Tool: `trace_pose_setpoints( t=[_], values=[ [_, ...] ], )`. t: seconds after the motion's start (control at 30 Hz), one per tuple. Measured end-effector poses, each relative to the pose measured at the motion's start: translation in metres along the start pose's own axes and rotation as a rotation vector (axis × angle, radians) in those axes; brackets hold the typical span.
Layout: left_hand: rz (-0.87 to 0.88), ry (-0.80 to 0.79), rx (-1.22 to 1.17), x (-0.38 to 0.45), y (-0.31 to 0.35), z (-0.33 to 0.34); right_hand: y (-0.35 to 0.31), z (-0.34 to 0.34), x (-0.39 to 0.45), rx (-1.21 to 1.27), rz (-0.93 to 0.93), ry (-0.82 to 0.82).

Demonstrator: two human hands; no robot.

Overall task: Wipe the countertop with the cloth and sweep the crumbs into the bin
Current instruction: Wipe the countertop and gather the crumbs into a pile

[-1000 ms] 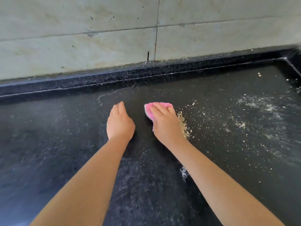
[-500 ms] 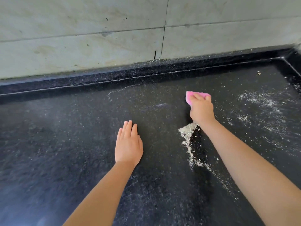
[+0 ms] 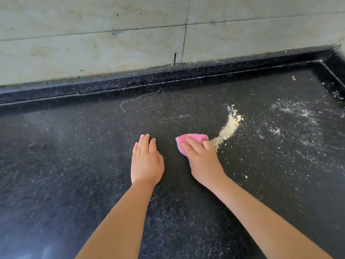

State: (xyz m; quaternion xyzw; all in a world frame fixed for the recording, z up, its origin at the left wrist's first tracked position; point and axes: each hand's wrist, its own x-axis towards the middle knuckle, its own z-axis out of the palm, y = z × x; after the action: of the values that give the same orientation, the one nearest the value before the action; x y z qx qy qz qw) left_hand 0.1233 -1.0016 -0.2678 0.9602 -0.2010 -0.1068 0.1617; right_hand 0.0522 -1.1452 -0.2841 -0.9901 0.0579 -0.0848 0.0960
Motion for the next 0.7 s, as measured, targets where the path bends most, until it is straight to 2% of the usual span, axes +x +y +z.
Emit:
trace_pose_setpoints(
  t=[0.07, 0.17, 0.23, 0.3, 0.4, 0.5, 0.57, 0.7],
  values=[
    [0.006, 0.005, -0.003, 0.0, 0.0, 0.0, 0.022, -0.008, 0.006, -0.032, 0.097, 0.025],
    [0.01, 0.014, -0.01, 0.001, -0.001, 0.001, 0.067, -0.019, 0.015, -0.078, 0.321, -0.036],
    [0.012, 0.019, -0.017, 0.001, -0.001, 0.001, 0.093, -0.027, 0.019, -0.148, 0.383, -0.065],
    [0.006, 0.022, -0.026, 0.002, -0.002, 0.002, 0.095, -0.041, 0.024, -0.147, 0.343, 0.062],
    [0.003, 0.031, -0.04, 0.004, -0.002, 0.002, 0.057, -0.052, 0.01, -0.075, 0.156, 0.202],
    [0.006, 0.039, -0.046, 0.002, -0.001, 0.002, 0.005, -0.041, -0.021, 0.063, 0.044, 0.123],
    [0.01, 0.052, -0.048, 0.002, -0.001, 0.004, -0.014, -0.025, -0.047, 0.049, -0.005, 0.05],
    [0.011, 0.058, -0.042, 0.002, -0.003, 0.005, -0.012, -0.016, -0.068, 0.04, -0.026, 0.019]
  ],
)
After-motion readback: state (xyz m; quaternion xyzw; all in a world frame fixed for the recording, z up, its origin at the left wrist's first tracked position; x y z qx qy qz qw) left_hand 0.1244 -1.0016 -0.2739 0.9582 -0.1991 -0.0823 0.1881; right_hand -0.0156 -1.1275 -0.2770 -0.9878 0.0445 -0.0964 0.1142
